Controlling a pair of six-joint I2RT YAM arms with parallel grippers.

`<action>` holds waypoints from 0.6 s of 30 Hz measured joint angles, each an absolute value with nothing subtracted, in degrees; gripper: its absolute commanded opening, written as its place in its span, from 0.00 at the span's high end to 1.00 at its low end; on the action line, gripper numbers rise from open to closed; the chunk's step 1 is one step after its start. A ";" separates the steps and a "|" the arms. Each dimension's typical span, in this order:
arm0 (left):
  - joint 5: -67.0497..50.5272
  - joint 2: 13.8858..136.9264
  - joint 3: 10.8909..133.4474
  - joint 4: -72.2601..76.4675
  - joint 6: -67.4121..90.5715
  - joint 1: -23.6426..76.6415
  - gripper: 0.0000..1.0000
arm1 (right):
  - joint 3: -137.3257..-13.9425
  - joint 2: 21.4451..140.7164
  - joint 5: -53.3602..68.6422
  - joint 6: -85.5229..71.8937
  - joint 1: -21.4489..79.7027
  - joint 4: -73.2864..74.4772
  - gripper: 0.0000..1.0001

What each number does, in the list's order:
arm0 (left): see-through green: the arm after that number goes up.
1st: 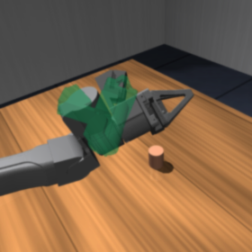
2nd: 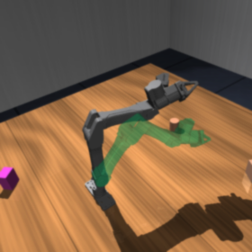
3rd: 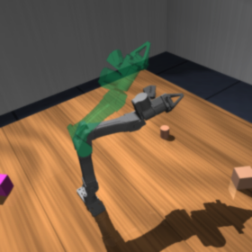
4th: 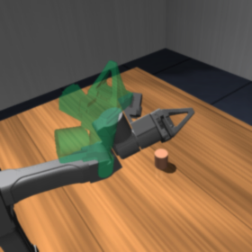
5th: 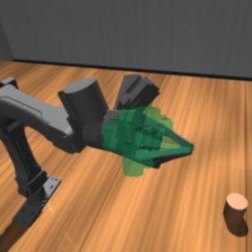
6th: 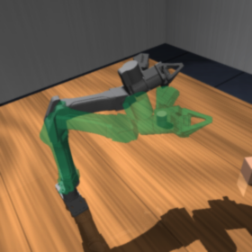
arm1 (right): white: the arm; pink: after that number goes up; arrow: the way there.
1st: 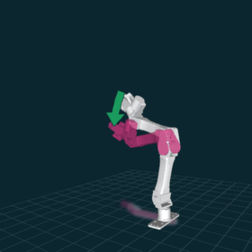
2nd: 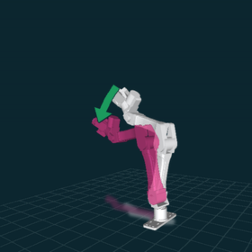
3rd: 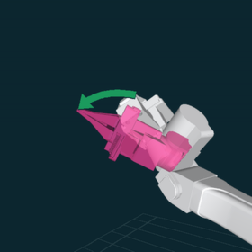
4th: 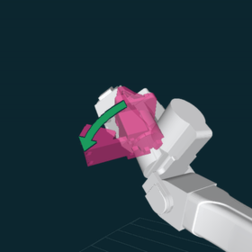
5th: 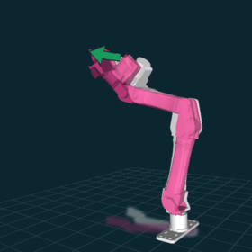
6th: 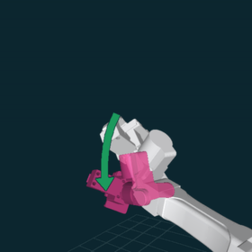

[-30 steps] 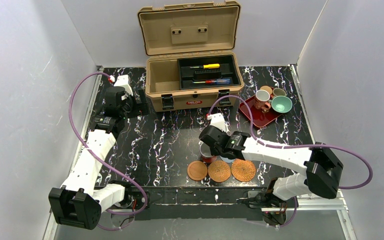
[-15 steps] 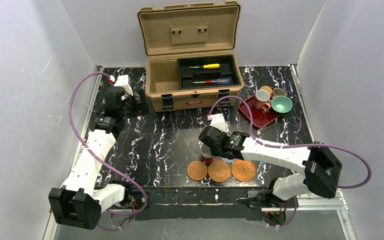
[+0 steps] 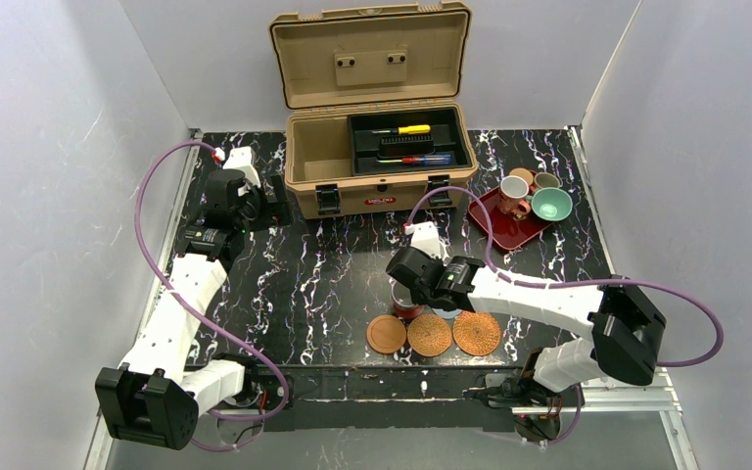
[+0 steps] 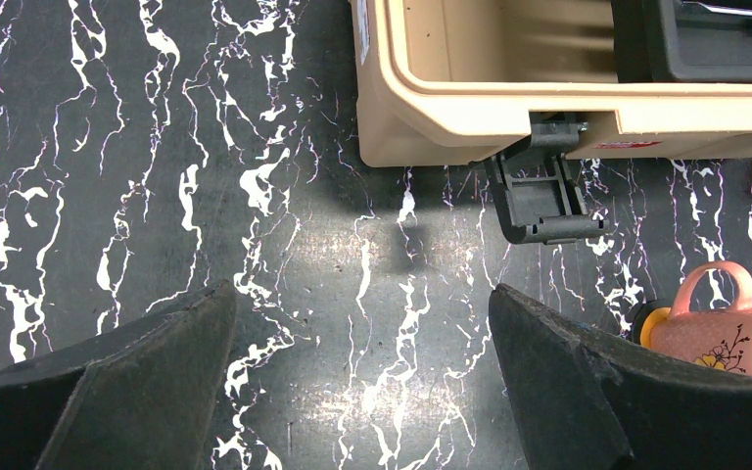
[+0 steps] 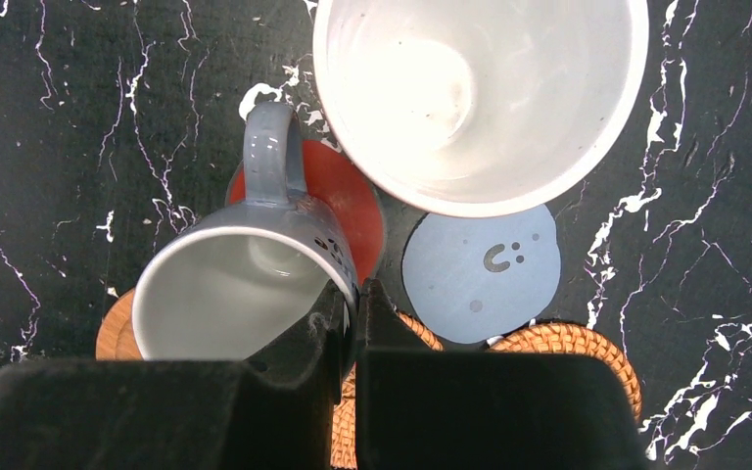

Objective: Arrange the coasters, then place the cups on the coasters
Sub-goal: Place the cup on the coaster.

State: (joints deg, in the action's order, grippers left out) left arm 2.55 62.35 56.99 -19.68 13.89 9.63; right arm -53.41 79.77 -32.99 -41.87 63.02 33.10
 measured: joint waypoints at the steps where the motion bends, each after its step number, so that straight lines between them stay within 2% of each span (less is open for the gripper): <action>1: 2.55 62.35 56.99 -19.68 13.89 9.63 0.01 | -53.60 79.96 -33.01 -41.87 63.02 33.10 0.96; 18: 2.55 62.35 56.99 -19.68 13.89 9.67 0.01 | -53.98 80.88 -33.28 -42.06 63.02 33.36 0.66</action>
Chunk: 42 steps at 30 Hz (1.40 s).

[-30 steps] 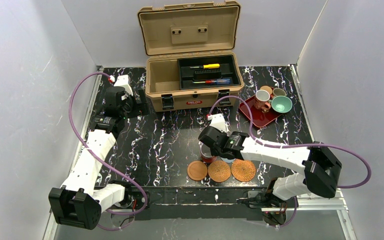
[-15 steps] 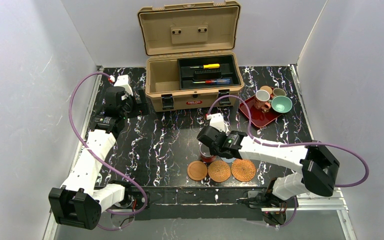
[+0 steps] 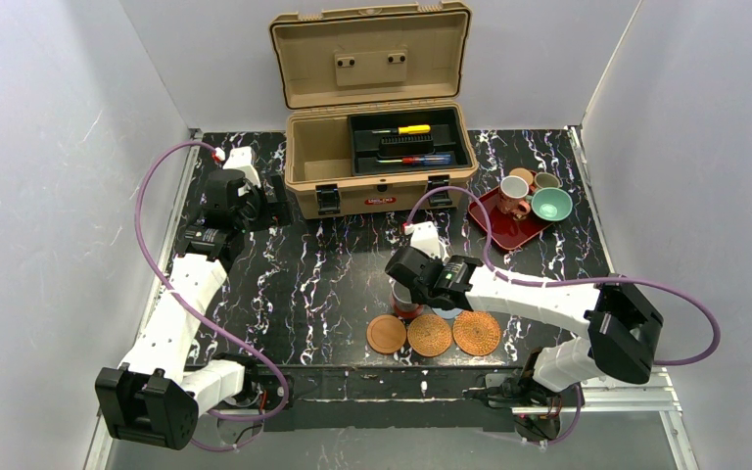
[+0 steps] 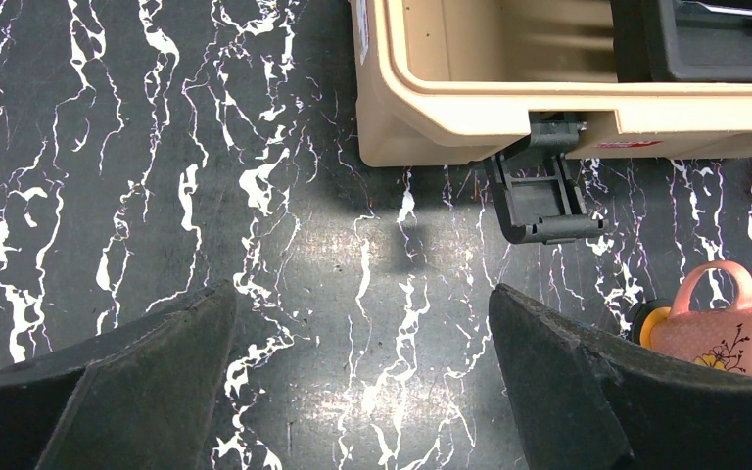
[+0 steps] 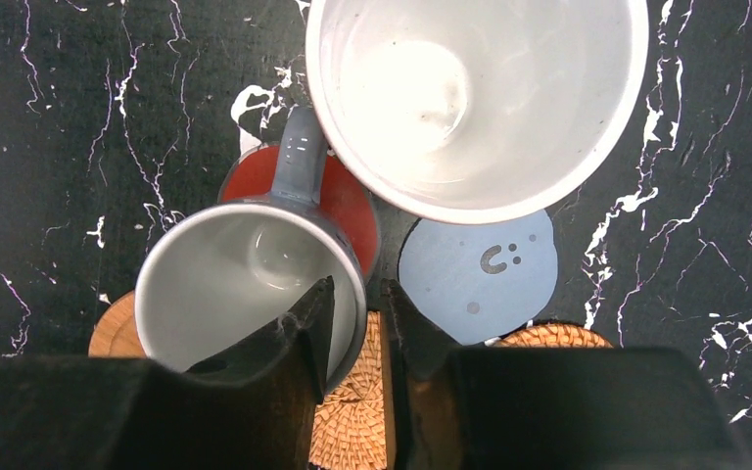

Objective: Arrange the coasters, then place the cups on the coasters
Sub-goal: Place the cup on the coaster, then pick up the cup from the tray.

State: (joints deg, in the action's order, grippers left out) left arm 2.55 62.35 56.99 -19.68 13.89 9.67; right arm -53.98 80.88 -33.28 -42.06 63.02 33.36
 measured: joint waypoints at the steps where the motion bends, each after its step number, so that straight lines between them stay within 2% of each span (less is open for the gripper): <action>1: 2.55 62.35 56.99 -19.68 13.89 9.67 0.01 | -53.98 80.88 -33.28 -42.06 63.02 33.39 0.65; 9: 2.55 62.39 56.99 -19.68 13.91 9.67 0.01 | -54.00 80.88 -33.30 -42.04 63.02 33.76 0.60; 28: 2.57 62.46 56.99 -19.68 13.89 9.78 0.01 | -55.31 79.81 -33.50 -41.95 63.02 34.44 0.40; 35: 2.57 62.46 56.99 -19.68 13.91 9.85 0.01 | -55.42 76.23 -33.54 -41.45 63.02 34.20 0.38; 42: 3.09 62.43 56.99 -19.68 13.93 9.87 0.01 | -60.20 74.70 -35.73 -39.70 63.02 37.45 0.32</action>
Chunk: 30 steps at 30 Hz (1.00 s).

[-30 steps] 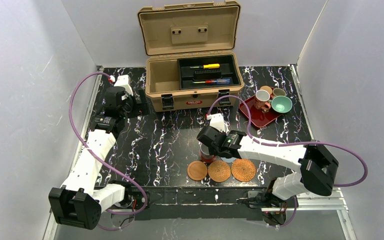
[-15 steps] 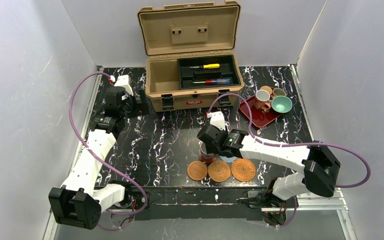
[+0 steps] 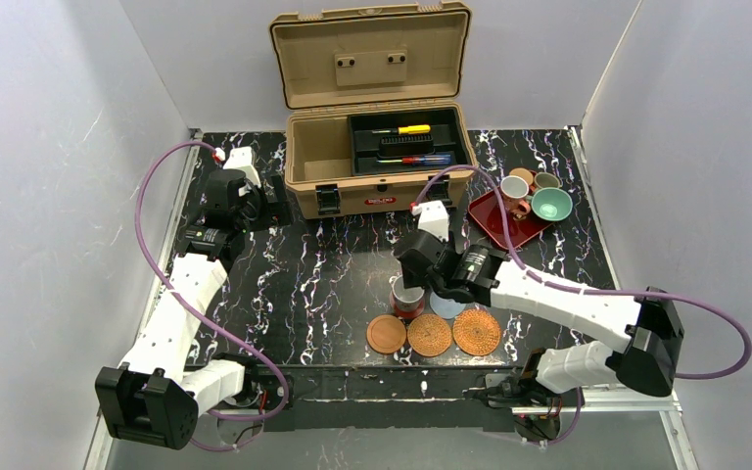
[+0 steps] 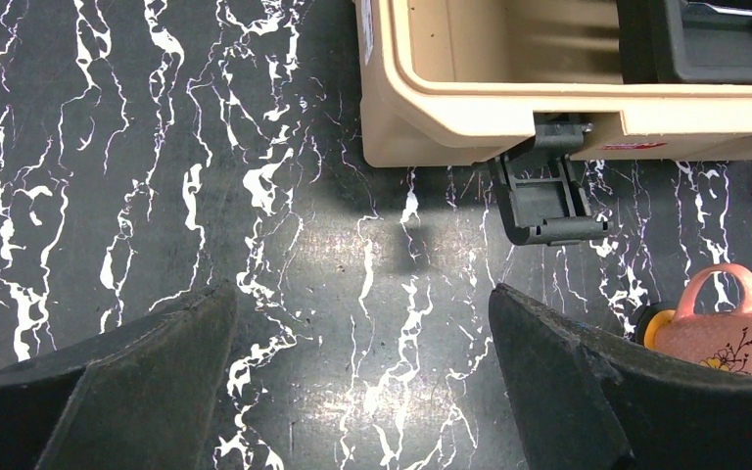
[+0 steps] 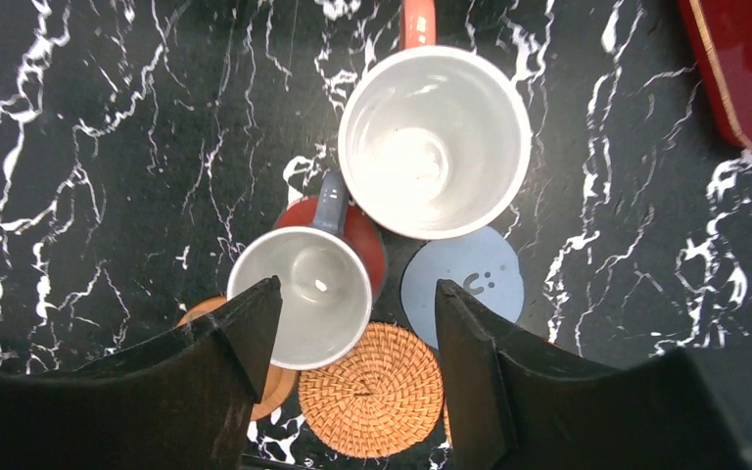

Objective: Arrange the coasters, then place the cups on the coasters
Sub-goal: Pick up the cup from the tray.

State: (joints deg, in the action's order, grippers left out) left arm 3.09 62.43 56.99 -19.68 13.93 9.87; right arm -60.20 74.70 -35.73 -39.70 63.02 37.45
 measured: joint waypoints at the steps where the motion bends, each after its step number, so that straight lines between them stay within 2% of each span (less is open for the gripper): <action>1: 3.22 62.43 56.99 -19.68 13.93 9.87 0.01 | -60.97 74.32 -36.18 -39.24 63.02 37.98 0.31; 6: 3.64 62.39 56.99 -19.68 13.96 9.87 0.01 | -66.74 73.45 -38.57 -36.58 62.00 40.91 0.30; 11: 3.84 62.37 56.99 -19.68 13.93 9.87 0.01 | -71.46 73.41 -37.91 -31.31 54.54 40.91 0.30; 19: 4.12 62.37 56.80 -19.68 13.93 9.87 0.01 | -71.66 73.34 -29.04 -23.24 32.25 38.09 0.29; 24: 4.05 62.37 56.71 -19.66 13.93 9.87 0.01 | -71.42 74.35 -20.34 -21.76 17.45 32.91 0.31; 27: 3.88 62.37 56.71 -19.66 13.96 9.87 0.01 | -71.46 78.56 -15.66 -22.37 8.51 28.38 0.32; 30: 3.70 62.37 56.71 -19.66 13.96 9.89 0.01 | -71.75 84.86 -12.29 -23.44 4.32 25.06 0.33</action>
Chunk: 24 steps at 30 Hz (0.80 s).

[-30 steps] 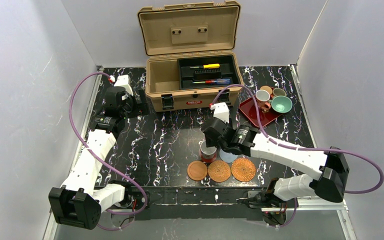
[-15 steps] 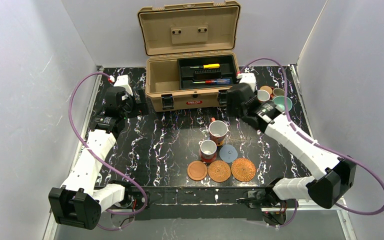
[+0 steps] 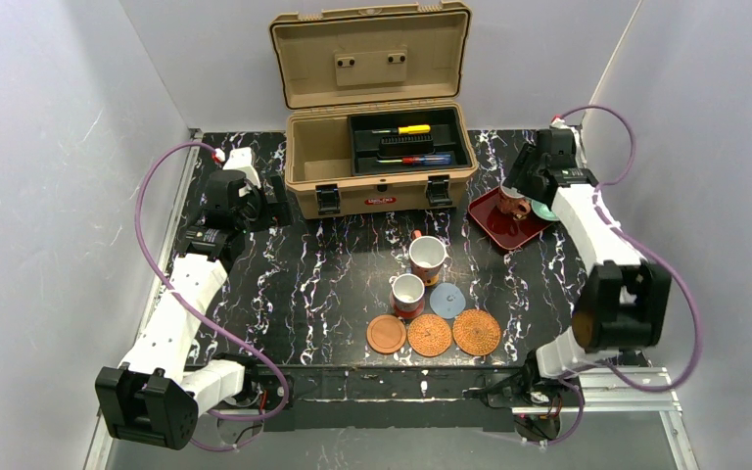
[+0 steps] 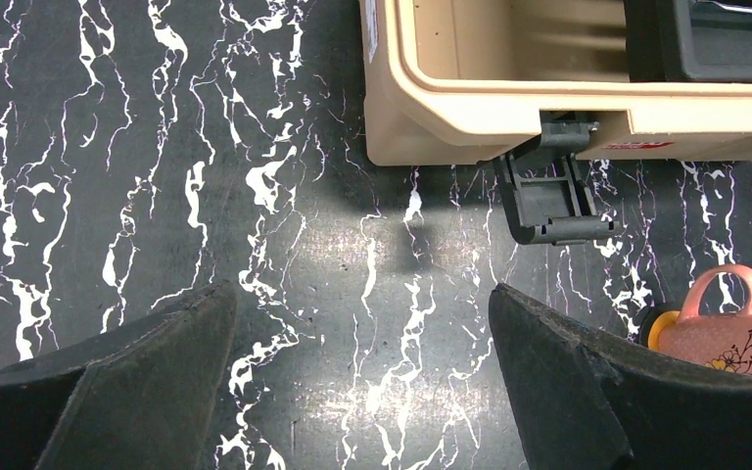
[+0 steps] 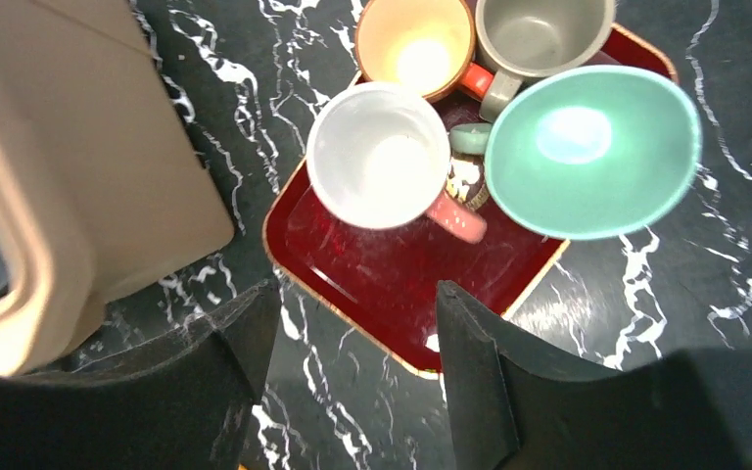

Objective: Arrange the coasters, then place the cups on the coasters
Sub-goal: Pick up the cup from the tray.

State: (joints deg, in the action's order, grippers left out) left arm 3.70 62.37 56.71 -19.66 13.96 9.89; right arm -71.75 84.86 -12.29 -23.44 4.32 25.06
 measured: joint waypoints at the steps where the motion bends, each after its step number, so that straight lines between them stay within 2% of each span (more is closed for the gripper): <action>1: 3.66 62.35 56.71 -19.66 13.96 9.89 0.01 | -72.05 87.15 -11.35 -23.83 3.60 24.25 0.34; 9: 3.70 62.00 56.71 -19.68 13.91 10.24 0.01 | -79.31 100.20 -8.36 -25.12 2.31 22.33 0.39; 24: 3.90 60.90 56.71 -19.70 13.56 11.70 0.01 | -85.08 106.37 -9.02 -24.86 2.31 22.31 0.43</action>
